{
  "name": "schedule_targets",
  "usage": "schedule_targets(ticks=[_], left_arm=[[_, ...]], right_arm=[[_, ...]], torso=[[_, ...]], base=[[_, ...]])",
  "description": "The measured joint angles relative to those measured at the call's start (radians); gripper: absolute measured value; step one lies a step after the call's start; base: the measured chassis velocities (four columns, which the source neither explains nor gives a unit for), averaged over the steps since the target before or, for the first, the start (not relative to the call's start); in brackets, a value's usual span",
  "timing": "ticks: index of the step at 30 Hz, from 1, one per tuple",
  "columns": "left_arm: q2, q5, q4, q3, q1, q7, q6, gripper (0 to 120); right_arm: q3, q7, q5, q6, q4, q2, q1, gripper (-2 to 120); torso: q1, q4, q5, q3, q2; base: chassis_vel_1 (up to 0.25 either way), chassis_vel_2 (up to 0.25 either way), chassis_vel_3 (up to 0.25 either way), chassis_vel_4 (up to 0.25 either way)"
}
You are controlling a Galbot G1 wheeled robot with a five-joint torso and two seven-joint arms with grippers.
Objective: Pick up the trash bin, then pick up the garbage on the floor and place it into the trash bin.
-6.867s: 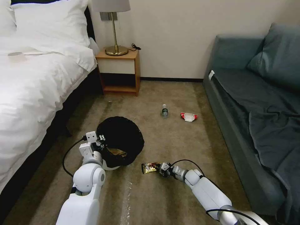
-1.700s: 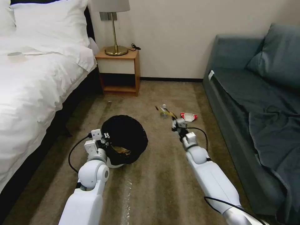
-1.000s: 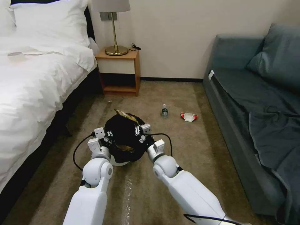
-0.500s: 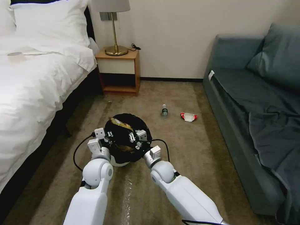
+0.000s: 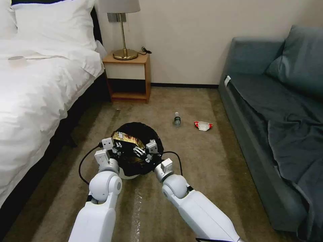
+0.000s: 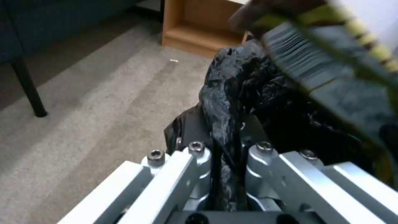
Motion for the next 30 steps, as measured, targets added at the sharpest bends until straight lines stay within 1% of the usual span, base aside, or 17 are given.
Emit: schedule_targets(ticks=[1, 2, 3, 5, 12, 16, 19, 20, 23, 25, 27, 30], left_arm=[[0.003, 0.000, -0.003, -0.002, 0.003, 0.000, 0.000, 5], [0.003, 0.000, -0.003, -0.002, 0.003, 0.000, 0.000, 5], [0.005, 0.000, -0.005, -0.003, 0.004, 0.000, 0.000, 5], [0.010, 0.000, -0.010, -0.005, 0.008, -0.001, 0.002, 5], [0.013, -0.002, -0.016, -0.008, 0.012, -0.002, 0.003, 5], [0.012, -0.004, -0.017, -0.008, 0.010, -0.004, 0.003, 5], [0.013, -0.006, -0.020, -0.008, 0.009, -0.005, 0.004, 5], [0.013, -0.006, -0.020, -0.008, 0.009, -0.005, 0.004, 5], [0.014, -0.006, -0.020, -0.013, 0.009, -0.005, 0.005, 5], [0.014, -0.006, -0.020, -0.013, 0.009, -0.005, 0.005, 5], [0.011, -0.006, -0.015, -0.013, 0.008, -0.005, 0.005, 5], [0.009, -0.006, -0.013, -0.013, 0.006, -0.005, 0.005, 5]], right_arm=[[0.006, 0.002, -0.001, 0.000, -0.008, -0.005, 0.012, 93], [0.006, 0.002, -0.001, 0.000, -0.008, -0.005, 0.012, 93], [0.006, 0.003, -0.002, 0.000, -0.012, -0.010, 0.021, 97], [0.000, 0.005, -0.012, 0.000, -0.019, -0.029, 0.044, 99], [-0.036, 0.017, -0.037, 0.000, -0.023, -0.072, 0.073, 100], [-0.075, 0.023, -0.074, 0.000, -0.034, -0.097, 0.083, 100], [-0.101, 0.030, -0.146, 0.000, -0.060, -0.118, 0.107, 100], [-0.101, 0.030, -0.146, 0.000, -0.060, -0.118, 0.107, 100], [-0.130, 0.040, -0.202, -0.006, -0.080, -0.147, 0.155, 100], [-0.137, 0.043, -0.210, -0.012, -0.083, -0.152, 0.168, 100], [-0.169, 0.057, -0.231, -0.025, -0.092, -0.163, 0.217, 100], [-0.182, 0.059, -0.236, -0.027, -0.093, -0.165, 0.235, 100]], torso=[[0.000, 0.0000, 0.0000, 0.000, 0.000], [0.000, 0.0000, 0.0000, 0.000, 0.000], [0.000, 0.0000, 0.0000, 0.000, 0.000], [0.000, 0.0000, 0.0000, 0.000, 0.000], [0.000, 0.0000, 0.0001, 0.000, 0.000], [0.000, 0.0000, 0.0000, 0.000, 0.000], [0.000, 0.0000, 0.0001, 0.000, 0.000], [0.000, 0.0000, 0.0001, 0.000, 0.000], [0.000, 0.0000, 0.0001, 0.000, 0.000], [0.000, 0.0000, 0.0000, 0.000, 0.000], [0.000, 0.0000, -0.0001, 0.000, 0.000], [0.000, 0.0001, -0.0001, 0.000, 0.000]], base=[[0.000, 0.000, 0.000, 0.000], [0.000, 0.000, 0.000, 0.000], [0.000, 0.000, 0.000, 0.000], [0.000, 0.000, 0.000, 0.000], [0.000, 0.000, 0.000, 0.000], [0.000, 0.000, 0.000, 0.000], [0.000, 0.000, 0.000, 0.000], [0.000, 0.000, 0.000, 0.000], [0.000, 0.000, 0.000, 0.000], [0.000, 0.000, 0.000, 0.000], [0.000, 0.000, 0.000, 0.000], [0.000, 0.000, 0.000, 0.000]])
